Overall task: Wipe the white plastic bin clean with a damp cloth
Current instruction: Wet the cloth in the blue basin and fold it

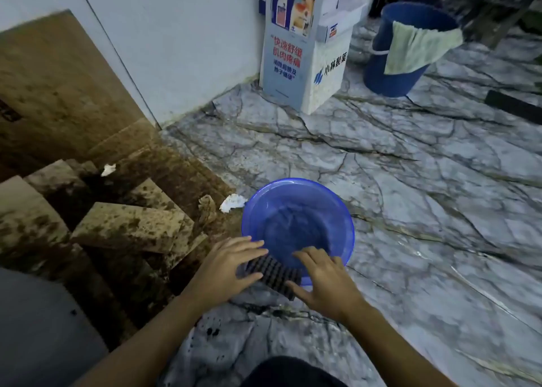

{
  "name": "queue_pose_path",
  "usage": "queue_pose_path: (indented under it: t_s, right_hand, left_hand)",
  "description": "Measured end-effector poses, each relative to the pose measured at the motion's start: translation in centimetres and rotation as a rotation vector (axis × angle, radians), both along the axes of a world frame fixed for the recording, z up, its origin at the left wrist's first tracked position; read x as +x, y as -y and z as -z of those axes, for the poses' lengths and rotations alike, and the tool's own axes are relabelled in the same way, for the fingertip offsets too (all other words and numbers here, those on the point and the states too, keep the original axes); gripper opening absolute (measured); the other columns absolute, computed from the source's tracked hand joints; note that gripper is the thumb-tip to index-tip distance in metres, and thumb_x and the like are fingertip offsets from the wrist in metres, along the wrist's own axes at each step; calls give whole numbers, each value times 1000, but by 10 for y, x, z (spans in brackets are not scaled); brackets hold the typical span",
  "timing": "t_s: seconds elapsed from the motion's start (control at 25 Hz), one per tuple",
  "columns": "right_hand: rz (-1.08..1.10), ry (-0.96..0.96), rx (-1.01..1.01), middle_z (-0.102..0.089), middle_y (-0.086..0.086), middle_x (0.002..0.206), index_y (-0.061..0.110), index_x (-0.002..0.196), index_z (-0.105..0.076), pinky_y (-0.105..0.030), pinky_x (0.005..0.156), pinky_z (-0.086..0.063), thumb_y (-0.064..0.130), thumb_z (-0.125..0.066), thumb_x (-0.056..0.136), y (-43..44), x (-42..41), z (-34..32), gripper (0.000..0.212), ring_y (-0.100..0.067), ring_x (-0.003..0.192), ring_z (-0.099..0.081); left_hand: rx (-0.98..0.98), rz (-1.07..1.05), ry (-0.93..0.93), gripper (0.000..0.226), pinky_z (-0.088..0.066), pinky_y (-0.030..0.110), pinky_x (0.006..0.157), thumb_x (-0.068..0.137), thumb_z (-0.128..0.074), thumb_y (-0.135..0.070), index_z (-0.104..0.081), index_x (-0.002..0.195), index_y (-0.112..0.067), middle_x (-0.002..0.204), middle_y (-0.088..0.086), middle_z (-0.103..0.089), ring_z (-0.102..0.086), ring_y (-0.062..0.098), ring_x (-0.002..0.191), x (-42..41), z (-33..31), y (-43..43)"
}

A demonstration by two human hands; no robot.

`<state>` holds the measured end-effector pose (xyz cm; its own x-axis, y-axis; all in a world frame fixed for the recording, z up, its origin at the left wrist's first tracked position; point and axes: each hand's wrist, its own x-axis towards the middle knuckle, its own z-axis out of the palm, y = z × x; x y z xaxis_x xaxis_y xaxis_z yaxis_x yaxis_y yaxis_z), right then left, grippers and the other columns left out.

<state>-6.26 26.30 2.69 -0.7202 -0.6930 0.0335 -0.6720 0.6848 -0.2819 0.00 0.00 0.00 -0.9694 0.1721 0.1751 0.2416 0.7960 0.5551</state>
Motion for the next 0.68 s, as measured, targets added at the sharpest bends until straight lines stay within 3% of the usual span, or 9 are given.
queue_pose_path:
  t_s: [0.12,0.2,0.4,0.56,0.68]
  right_hand:
    - [18,37,69,-65,7,110,25,123,-60,-40,74,-51,64,-47,82,4,5,31,58,-21,98,-66]
    - [13,137,157,-63,4,119,24,131,-57,-44,84,-47,63,-48,84,5,5,41,62,-23,110,-60]
    - [23,182,202,-58,3,123,23,130,-58,-43,86,-39,47,-67,87,11,-3,41,50,-25,119,-52]
    - [15,234,189,-56,6,125,23,128,-57,-39,91,-36,43,-65,91,13,-9,37,42,-20,120,-46]
    - [-15,234,137,-57,5,119,20,116,-61,-37,84,-34,37,-65,92,15,-9,30,30,-22,116,-48]
  left_hand:
    - [-98,-26,209,53,-26,39,113,87,-67,-56,-57,137,-48,145,-36,-42,-31,-4,140,4,22,2]
    - [-173,-51,240,53,-16,35,101,85,-72,-50,-57,136,-51,145,-38,-40,-29,-3,136,4,31,0]
    - [-271,-83,175,48,-12,34,75,74,-84,-40,-68,117,-51,123,-28,-56,-40,2,110,-9,29,-9]
    - [-273,-113,146,32,-6,32,68,63,-92,-38,-74,88,-46,100,-23,-56,-39,-1,95,-19,23,-18]
    - [-225,-141,172,28,-8,33,68,67,-90,-34,-70,84,-44,102,-23,-52,-47,-3,93,-18,22,-19]
